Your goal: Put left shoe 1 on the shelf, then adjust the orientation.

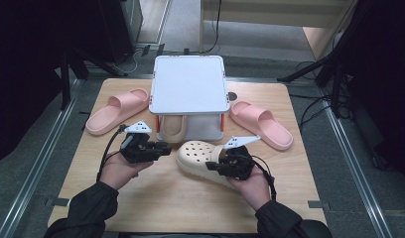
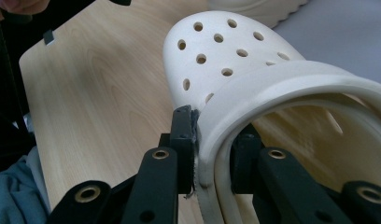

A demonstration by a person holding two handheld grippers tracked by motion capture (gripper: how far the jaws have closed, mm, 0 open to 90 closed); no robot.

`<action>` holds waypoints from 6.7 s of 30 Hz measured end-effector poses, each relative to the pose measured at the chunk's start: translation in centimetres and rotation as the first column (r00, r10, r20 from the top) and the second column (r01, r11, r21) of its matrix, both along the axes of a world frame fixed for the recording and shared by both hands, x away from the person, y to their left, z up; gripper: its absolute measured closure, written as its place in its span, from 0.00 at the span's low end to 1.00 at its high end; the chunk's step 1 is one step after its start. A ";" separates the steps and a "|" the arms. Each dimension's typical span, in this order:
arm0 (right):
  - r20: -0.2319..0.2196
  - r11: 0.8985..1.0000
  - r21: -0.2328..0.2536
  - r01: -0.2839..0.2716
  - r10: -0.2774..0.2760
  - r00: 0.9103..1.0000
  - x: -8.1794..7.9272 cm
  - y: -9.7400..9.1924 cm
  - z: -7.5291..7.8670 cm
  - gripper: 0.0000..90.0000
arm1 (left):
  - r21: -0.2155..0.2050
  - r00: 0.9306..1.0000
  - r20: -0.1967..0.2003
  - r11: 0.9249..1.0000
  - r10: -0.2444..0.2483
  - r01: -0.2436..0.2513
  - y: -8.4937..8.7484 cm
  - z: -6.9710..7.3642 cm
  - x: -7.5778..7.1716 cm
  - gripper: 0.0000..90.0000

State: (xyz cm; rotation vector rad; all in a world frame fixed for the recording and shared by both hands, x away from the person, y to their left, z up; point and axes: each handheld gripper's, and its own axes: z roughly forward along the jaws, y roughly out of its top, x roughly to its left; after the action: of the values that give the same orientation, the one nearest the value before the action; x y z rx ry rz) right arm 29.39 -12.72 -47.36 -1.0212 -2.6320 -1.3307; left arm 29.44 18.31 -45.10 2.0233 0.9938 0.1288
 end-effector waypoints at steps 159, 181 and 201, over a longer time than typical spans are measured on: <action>0.039 0.978 -0.076 0.196 -0.194 0.980 -3.6 -0.3 -1.5 0.62 | -0.038 1.000 -0.001 0.999 -0.017 0.017 2.2 9.0 8.5 0.95; 0.129 0.957 -0.126 0.260 -0.244 0.961 -3.4 -0.3 -1.2 0.82 | 0.003 0.999 0.003 0.999 0.046 -0.046 2.9 6.8 10.3 0.96; 0.147 0.946 -0.040 0.322 -0.314 0.938 0.1 -1.4 2.1 0.86 | 0.007 0.998 0.000 0.998 0.055 -0.055 2.8 6.8 10.3 0.95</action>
State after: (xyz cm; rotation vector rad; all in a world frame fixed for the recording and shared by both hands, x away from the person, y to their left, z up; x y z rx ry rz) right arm 29.49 -14.07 -45.25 -1.4695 -2.7098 -1.4291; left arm 39.70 21.13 -38.28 2.0032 1.0510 0.1617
